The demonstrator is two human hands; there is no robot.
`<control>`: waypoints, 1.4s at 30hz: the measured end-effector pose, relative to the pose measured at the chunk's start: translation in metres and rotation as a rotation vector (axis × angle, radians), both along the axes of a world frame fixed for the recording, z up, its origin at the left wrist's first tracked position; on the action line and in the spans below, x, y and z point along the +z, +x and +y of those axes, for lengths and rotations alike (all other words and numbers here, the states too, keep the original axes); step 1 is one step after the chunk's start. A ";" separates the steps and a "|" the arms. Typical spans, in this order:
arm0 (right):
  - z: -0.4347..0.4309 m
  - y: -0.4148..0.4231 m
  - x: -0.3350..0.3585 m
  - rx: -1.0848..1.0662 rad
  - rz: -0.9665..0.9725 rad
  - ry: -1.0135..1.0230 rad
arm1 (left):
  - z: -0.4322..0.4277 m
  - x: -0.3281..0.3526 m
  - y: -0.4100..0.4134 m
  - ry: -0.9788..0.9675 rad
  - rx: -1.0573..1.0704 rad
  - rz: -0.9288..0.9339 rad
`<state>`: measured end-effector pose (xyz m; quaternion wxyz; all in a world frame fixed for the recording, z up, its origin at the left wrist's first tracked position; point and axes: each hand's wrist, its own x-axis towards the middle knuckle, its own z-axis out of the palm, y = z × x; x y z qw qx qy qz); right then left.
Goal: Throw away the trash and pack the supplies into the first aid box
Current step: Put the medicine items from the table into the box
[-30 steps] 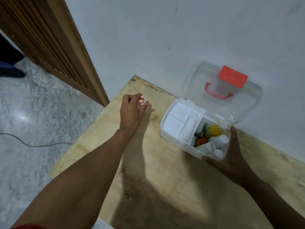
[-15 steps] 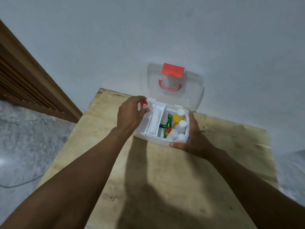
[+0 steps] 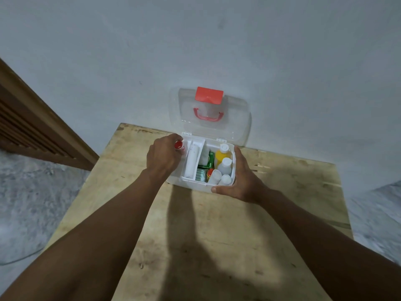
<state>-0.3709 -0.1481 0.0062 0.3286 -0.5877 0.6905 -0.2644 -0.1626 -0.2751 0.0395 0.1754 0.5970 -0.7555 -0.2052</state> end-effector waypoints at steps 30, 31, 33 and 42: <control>-0.002 -0.001 -0.004 -0.020 0.019 0.072 | 0.024 0.001 0.006 -0.055 -0.020 0.334; -0.003 -0.001 -0.004 -0.026 0.020 0.070 | 0.024 0.002 0.007 -0.012 -0.010 0.354; -0.004 -0.002 -0.008 -0.037 0.017 0.074 | 0.023 0.002 0.011 -0.037 -0.025 0.279; -0.006 -0.004 -0.013 -0.017 0.003 0.032 | 0.034 0.002 0.025 0.020 -0.160 0.262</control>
